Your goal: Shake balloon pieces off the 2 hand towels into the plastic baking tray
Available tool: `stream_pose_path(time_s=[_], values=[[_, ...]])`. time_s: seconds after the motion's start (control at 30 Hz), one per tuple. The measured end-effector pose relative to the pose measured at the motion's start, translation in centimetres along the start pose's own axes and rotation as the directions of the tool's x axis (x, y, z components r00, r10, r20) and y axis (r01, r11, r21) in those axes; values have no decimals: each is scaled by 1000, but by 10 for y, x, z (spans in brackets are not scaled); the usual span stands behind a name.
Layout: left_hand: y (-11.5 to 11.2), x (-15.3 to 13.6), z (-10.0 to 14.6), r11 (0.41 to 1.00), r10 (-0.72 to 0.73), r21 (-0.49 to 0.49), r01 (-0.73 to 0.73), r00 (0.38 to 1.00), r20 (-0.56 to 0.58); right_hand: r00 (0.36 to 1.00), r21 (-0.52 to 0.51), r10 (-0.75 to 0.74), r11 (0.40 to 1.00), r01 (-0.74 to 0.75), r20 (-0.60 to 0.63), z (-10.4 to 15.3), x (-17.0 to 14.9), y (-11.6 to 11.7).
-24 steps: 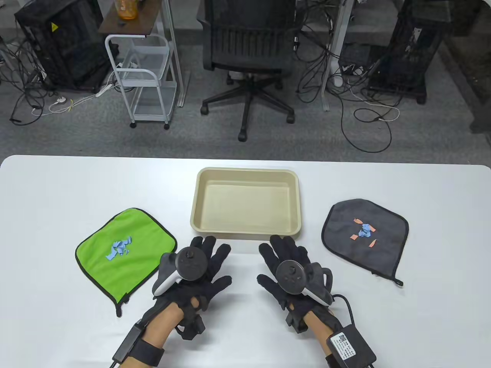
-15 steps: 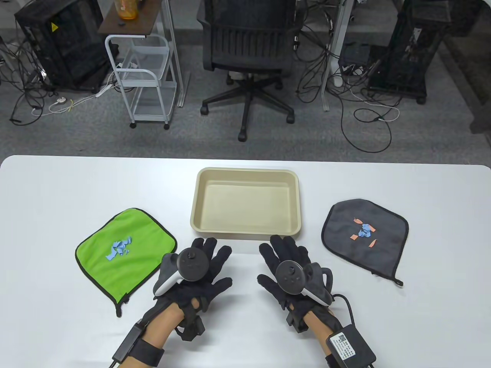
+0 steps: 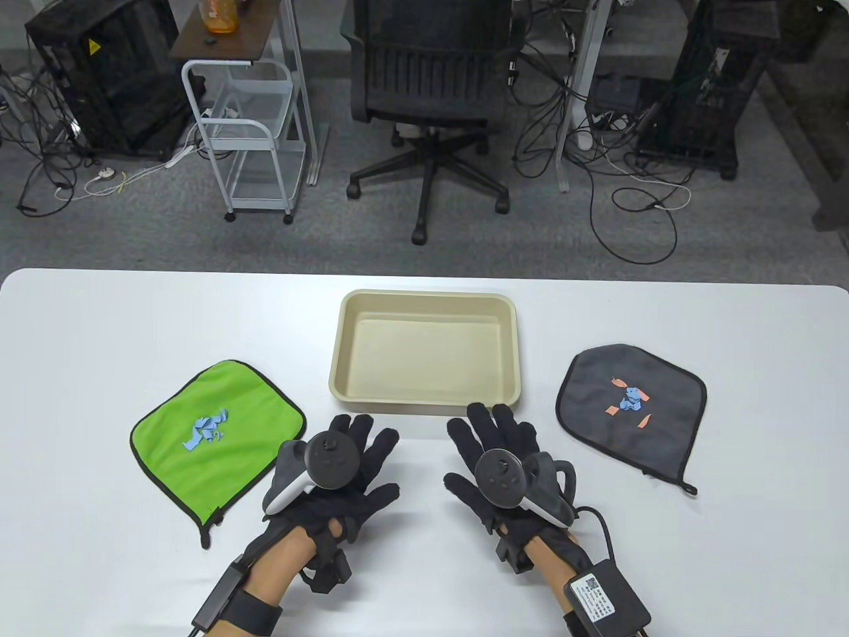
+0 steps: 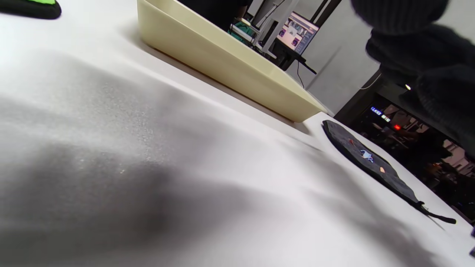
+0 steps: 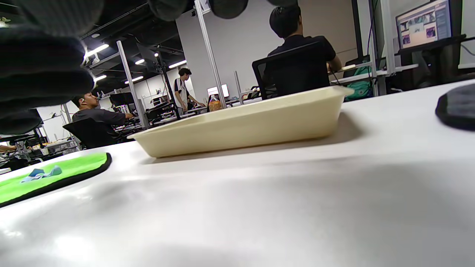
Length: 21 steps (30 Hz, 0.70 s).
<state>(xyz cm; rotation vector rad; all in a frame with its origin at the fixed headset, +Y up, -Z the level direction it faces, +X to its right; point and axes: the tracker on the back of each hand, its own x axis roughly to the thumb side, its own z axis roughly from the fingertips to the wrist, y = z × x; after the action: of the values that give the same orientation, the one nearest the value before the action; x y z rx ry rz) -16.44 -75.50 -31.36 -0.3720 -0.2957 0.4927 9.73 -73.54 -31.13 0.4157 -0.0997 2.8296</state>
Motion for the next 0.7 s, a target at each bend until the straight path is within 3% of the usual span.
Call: stream_pose_path(time_s=[0.17, 0.37, 0.5, 0.6, 0.7], values=[[2, -1, 2, 1000, 1, 5, -1, 1000, -4, 992, 16, 87, 996, -86, -88, -15, -27, -31], [0, -2, 2, 1000, -29, 6, 29, 999, -22, 933, 102, 80, 994, -47, -350, -45, -124, -54], [-2, -2, 1, 999, -50, -11, 50, 998, -24, 846, 166, 56, 985, 38, -530, -54, -198, -46], [-2, -3, 1, 999, -44, -10, 44, 999, -23, 792, 204, 28, 971, 123, -609, -56, -229, -34], [0, -5, 1, 999, -39, -7, 39, 999, -27, 782, 266, 108, 961, 76, -614, -63, -242, -23]])
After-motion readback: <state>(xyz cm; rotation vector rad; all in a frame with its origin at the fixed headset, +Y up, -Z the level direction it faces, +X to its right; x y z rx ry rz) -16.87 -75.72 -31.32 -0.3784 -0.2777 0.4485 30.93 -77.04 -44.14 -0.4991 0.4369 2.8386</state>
